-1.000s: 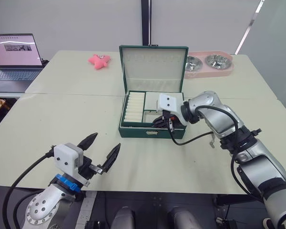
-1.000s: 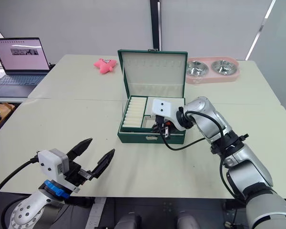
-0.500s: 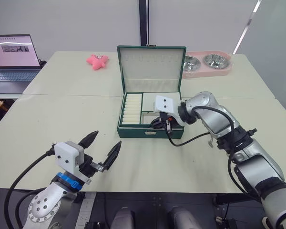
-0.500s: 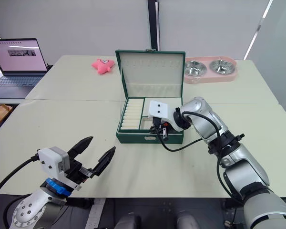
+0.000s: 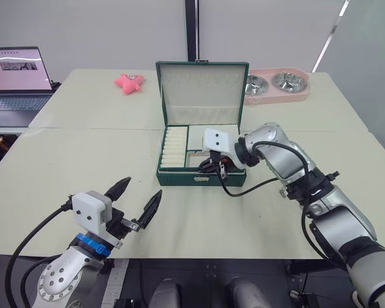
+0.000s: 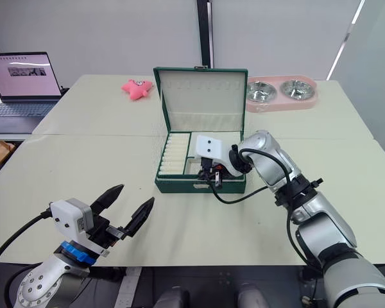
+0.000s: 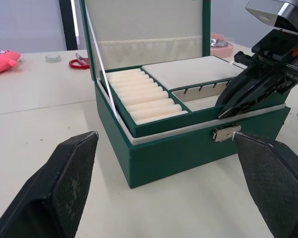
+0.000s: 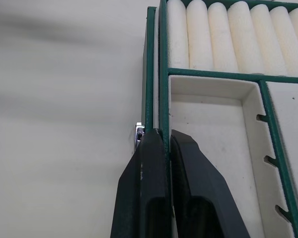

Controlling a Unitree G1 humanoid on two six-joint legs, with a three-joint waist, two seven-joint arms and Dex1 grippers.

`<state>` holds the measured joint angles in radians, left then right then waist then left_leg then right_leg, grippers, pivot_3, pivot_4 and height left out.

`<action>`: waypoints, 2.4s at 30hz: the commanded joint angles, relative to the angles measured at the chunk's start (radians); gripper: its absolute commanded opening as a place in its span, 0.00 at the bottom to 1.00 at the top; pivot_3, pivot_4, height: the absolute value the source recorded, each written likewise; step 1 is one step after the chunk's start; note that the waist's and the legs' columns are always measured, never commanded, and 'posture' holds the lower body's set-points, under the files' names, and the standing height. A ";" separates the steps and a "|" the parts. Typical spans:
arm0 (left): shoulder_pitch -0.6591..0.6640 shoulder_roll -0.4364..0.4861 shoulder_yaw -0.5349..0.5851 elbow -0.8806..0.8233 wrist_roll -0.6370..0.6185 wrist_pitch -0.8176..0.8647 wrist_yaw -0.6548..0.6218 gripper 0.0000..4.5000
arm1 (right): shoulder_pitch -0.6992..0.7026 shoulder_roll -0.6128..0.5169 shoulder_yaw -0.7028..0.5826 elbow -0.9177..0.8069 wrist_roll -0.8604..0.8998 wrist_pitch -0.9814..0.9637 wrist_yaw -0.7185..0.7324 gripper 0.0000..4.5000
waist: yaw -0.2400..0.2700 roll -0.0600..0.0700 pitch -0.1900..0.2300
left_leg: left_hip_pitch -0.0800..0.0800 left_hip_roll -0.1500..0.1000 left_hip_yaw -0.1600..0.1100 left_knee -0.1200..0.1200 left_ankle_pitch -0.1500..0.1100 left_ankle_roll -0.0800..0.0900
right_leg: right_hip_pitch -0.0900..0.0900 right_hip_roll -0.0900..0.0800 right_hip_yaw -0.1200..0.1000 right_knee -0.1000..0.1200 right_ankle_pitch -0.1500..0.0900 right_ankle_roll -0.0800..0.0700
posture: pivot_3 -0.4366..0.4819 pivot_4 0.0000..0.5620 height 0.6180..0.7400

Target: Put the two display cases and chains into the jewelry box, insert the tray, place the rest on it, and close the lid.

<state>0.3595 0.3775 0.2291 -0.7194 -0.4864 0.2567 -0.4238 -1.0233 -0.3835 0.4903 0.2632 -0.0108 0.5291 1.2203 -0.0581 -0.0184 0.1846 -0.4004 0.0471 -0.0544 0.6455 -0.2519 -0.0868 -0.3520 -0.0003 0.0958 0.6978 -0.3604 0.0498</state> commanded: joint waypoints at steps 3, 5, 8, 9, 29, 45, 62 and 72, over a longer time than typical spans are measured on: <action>0.003 -0.003 -0.006 -0.046 0.000 -0.013 0.006 1.00 | -0.041 0.018 -0.018 0.007 0.001 -0.032 0.005 0.00 | -0.001 0.000 0.000 | 0.000 0.000 0.000 0.000 0.000 0.000 | 0.000 0.000 0.000 0.000 0.000 0.000 | 0.48 0.27 1.00; 0.003 -0.004 -0.008 -0.047 0.001 -0.012 0.007 1.00 | -0.042 0.020 -0.019 0.014 0.000 -0.037 0.006 0.00 | -0.001 0.000 0.000 | 0.000 0.000 0.000 0.000 0.000 0.000 | 0.000 0.000 0.000 0.000 0.000 0.000 | 0.48 0.27 1.00; 0.007 -0.004 -0.006 -0.046 0.000 -0.014 0.007 1.00 | -0.041 0.019 -0.020 0.017 0.000 -0.041 0.008 0.00 | -0.002 0.000 0.000 | 0.000 0.000 0.000 0.000 0.000 0.000 | 0.000 0.000 0.000 0.000 0.000 0.000 | 0.48 0.27 1.00; 0.008 -0.004 -0.005 -0.045 0.000 -0.015 0.006 1.00 | -0.040 0.016 -0.024 0.015 0.004 -0.040 0.013 0.00 | -0.002 0.000 0.000 | 0.000 0.000 0.000 0.000 0.000 0.000 | 0.000 0.000 0.000 0.000 0.000 0.000 | 0.48 0.27 1.00; -0.081 0.013 -0.021 0.032 -0.003 -0.009 -0.038 1.00 | 0.068 0.067 -0.371 0.117 0.182 -0.137 -0.233 0.43 | -0.001 0.000 0.000 | 0.000 0.000 0.001 0.000 0.000 0.000 | 0.000 0.000 0.000 0.000 0.000 0.000 | 0.48 0.27 1.00; -0.130 0.029 -0.032 0.077 -0.003 -0.002 -0.072 1.00 | 0.113 0.077 -0.319 0.256 0.104 -0.197 -0.286 0.00 | -0.003 0.000 0.000 | 0.000 0.000 0.001 0.000 0.000 0.000 | 0.000 0.000 0.000 0.000 0.000 0.000 | 0.48 0.27 1.00; -0.241 0.201 0.169 0.336 -0.060 0.062 -0.172 1.00 | 0.469 -0.248 -0.676 -0.133 0.419 -0.063 -0.195 0.64 | 0.013 0.000 0.001 | -0.001 -0.001 0.001 -0.001 0.000 0.000 | 0.000 0.000 0.000 -0.001 0.000 0.000 | 0.48 0.27 1.00; -0.313 0.336 0.276 0.635 -0.021 -0.001 -0.281 1.00 | 0.830 -0.367 -0.861 -0.208 0.417 -0.111 -0.278 0.99 | 0.009 0.000 0.001 | -0.001 0.000 0.001 -0.001 0.000 0.000 | 0.001 0.001 0.000 -0.002 0.000 0.000 | 0.48 0.27 1.00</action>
<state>0.0579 0.6987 0.4668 -0.0944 -0.5075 0.2848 -0.6900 -0.1968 -0.7359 -0.3179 0.0815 0.4066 0.4615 0.9629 -0.0496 -0.0187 0.1855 -0.4012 0.0463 -0.0533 0.6444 -0.2520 -0.0867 -0.3514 0.0000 0.0965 0.6959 -0.3606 0.0500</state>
